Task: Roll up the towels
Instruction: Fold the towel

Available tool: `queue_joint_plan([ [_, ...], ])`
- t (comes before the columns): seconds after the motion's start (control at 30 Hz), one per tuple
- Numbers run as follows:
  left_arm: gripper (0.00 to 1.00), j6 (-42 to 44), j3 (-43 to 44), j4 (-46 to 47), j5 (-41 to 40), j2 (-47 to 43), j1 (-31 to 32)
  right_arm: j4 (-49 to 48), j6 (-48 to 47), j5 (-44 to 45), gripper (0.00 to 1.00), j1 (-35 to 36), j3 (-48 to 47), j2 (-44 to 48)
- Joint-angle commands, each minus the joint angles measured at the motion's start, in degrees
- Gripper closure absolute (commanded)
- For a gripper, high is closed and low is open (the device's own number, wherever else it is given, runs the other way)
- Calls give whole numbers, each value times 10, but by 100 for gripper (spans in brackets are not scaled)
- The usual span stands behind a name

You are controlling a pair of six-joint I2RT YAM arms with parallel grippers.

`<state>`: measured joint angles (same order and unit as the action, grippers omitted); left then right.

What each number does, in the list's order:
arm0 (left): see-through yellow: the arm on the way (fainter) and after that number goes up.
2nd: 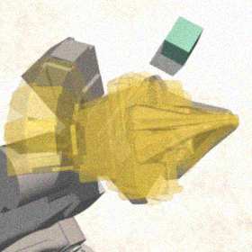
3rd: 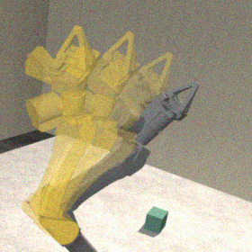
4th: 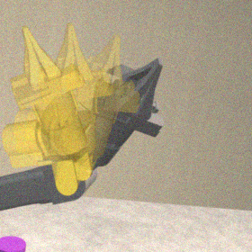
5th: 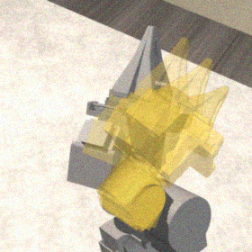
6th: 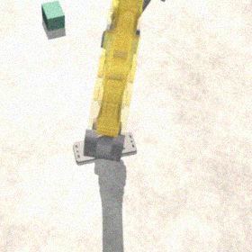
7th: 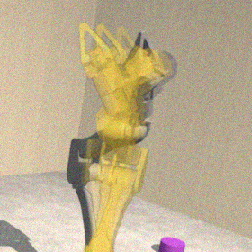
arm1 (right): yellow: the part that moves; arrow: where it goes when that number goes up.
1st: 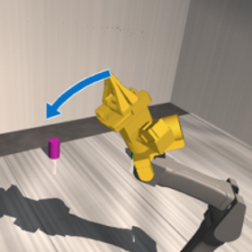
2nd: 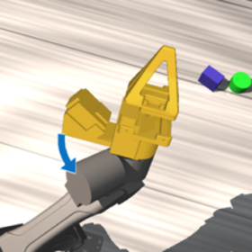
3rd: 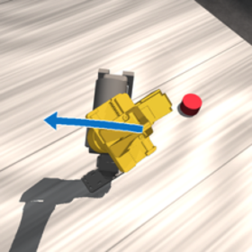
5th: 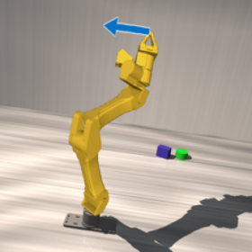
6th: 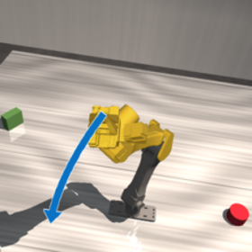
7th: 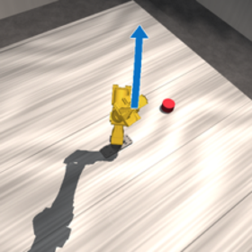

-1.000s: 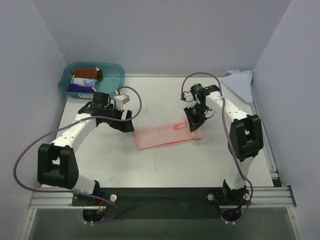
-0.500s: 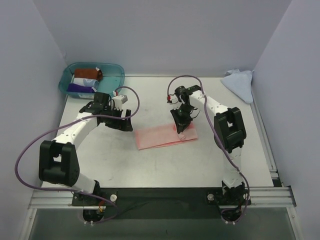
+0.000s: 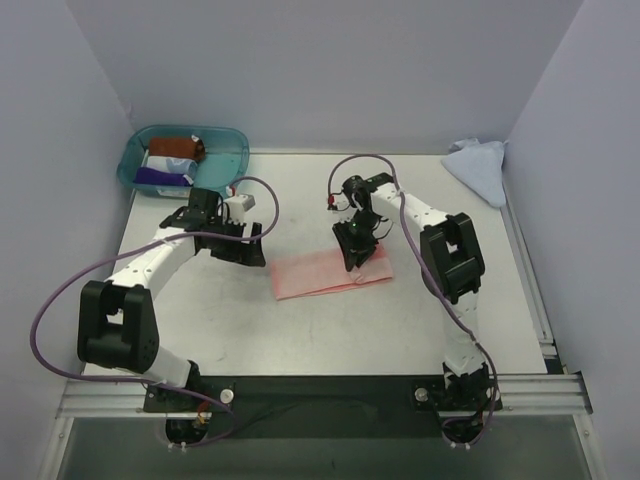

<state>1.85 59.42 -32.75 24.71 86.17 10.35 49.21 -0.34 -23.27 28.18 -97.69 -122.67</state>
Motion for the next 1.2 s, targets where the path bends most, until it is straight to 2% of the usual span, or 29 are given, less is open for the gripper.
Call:
queue_joint_plan([
  [0.0,3,-5,-12,15,30,-9,4,40,-4,-35,69,-3,-19,6],
  [0.03,3,-5,-16,16,40,-14,6,45,-9,-41,61,-6,-18,15],
  [0.07,3,-4,-19,16,41,-15,13,47,-14,-55,57,-9,-16,24],
  [0.17,4,-13,-24,25,38,-23,27,51,-33,-59,56,-33,-13,64],
  [0.2,11,-15,-25,30,37,-24,37,49,-38,-56,56,-41,-15,77],
  [0.27,20,-38,-25,44,37,-25,47,48,-44,-49,59,-75,-28,76],
  [0.3,33,-45,-26,49,34,-23,62,49,-44,-46,63,-87,-47,61],
  [0.4,46,-63,-27,71,30,-7,91,48,-56,-14,72,-113,-77,23],
  [0.57,54,-83,-15,88,18,49,117,35,-62,-7,84,-115,-73,-26],
  [0.73,56,-44,-4,109,17,106,121,2,-54,-10,90,-110,-10,-29],
  [0.87,58,4,19,104,8,145,120,-31,-43,-45,90,-91,136,37],
  [0.93,60,33,52,101,3,173,120,-43,-32,-61,89,-69,173,65],
  [0.97,60,41,71,101,1,186,119,-42,-28,-100,89,-61,194,87],
  [1.07,57,107,174,62,-9,255,120,-32,-21,-181,81,-12,197,135],
  [1.1,55,121,202,44,-12,287,115,-25,-20,-206,76,1,189,146],
  [1.13,52,147,255,6,-8,297,110,-20,-24,-210,73,0,182,156],
  [1.17,48,151,268,-6,2,300,105,-15,-27,-210,70,-6,175,174],
])
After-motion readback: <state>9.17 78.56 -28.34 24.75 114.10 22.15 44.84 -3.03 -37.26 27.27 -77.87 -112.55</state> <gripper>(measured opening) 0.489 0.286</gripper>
